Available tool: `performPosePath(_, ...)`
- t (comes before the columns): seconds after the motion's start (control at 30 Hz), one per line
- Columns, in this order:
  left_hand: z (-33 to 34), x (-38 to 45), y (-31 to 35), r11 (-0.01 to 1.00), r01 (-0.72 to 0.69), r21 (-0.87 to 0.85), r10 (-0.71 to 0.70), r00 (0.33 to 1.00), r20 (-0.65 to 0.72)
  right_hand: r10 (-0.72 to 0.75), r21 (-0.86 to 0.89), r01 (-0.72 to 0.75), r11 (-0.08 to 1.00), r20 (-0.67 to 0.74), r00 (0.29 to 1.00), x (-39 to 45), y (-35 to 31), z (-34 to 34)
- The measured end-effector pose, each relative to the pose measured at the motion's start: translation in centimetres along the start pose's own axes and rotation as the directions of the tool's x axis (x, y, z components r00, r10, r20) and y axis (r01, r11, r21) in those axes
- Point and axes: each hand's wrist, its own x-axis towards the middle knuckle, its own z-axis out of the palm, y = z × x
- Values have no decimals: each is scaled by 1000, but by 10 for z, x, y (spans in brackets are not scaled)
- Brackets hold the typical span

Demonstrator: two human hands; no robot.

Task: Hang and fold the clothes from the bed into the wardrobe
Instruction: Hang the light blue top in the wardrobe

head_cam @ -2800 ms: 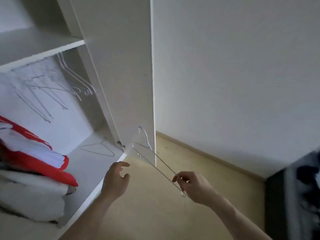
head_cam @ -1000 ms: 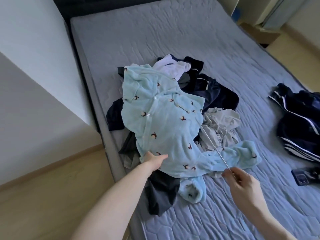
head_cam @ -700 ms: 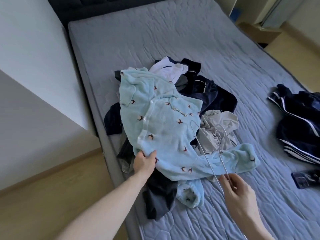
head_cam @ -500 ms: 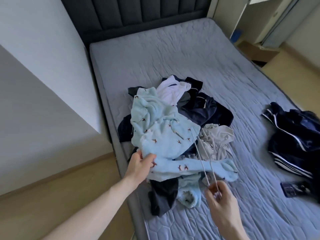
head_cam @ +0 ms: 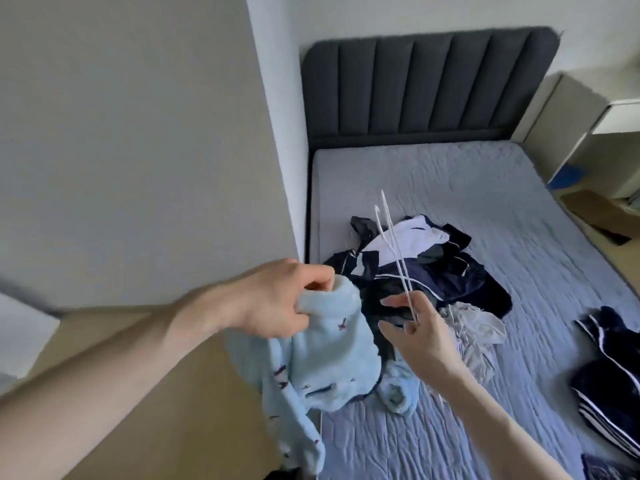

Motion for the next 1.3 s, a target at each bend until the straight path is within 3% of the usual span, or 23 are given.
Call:
performPosePath(0.1,-4,-66,31,966,53,252,-36,997,-75,-125,130,102,986,185,975,-18,-39,13)
performPosePath(0.2,-2,-128,51,928,96,359,-29,982,-186,-136,232,63,971,316,939,-43,-74,40)
performPosePath(0.33,-2,-208,71,848,61,527,175,906,-386,-59,149,-16,989,484,873,-90,-105,96)
performPosePath(0.53,5,-316,69,755,255,604,138,839,-526,-127,163,3,987,754,644,-155,-139,157)
performPosePath(0.6,10,-360,59,727,341,596,40,845,-533,-154,171,40,984,734,662,-165,-153,171)
performPosePath(0.73,30,-430,32,641,447,624,-164,874,-458,-175,370,-51,927,551,816,-168,-194,180)
performPosePath(0.8,47,-456,22,628,471,620,-260,878,-403,-222,404,-11,915,523,823,-172,-222,190)
performPosePath(0.87,67,-470,14,642,467,609,-268,880,-393,-271,408,42,912,523,808,-178,-250,198)
performPosePath(0.93,80,-477,6,656,482,581,-306,873,-380,-304,391,88,916,535,788,-185,-272,204)
performPosePath(1.0,84,-477,-3,681,548,486,-335,823,-459,-338,363,142,921,561,756,-188,-289,206)
performPosePath(1.07,82,-473,-9,694,672,260,-420,670,-612,-367,341,194,920,574,732,-192,-302,208)
performPosePath(1.13,81,-459,-13,695,712,-98,-604,505,-617,-388,322,234,917,596,703,-196,-311,211)
performPosePath(1.2,86,-439,-18,716,635,-292,-669,502,-548,-395,324,236,916,622,676,-204,-318,213)
performPosePath(1.3,84,-415,-27,779,519,-351,-618,547,-564,-414,289,298,910,653,634,-208,-332,207)
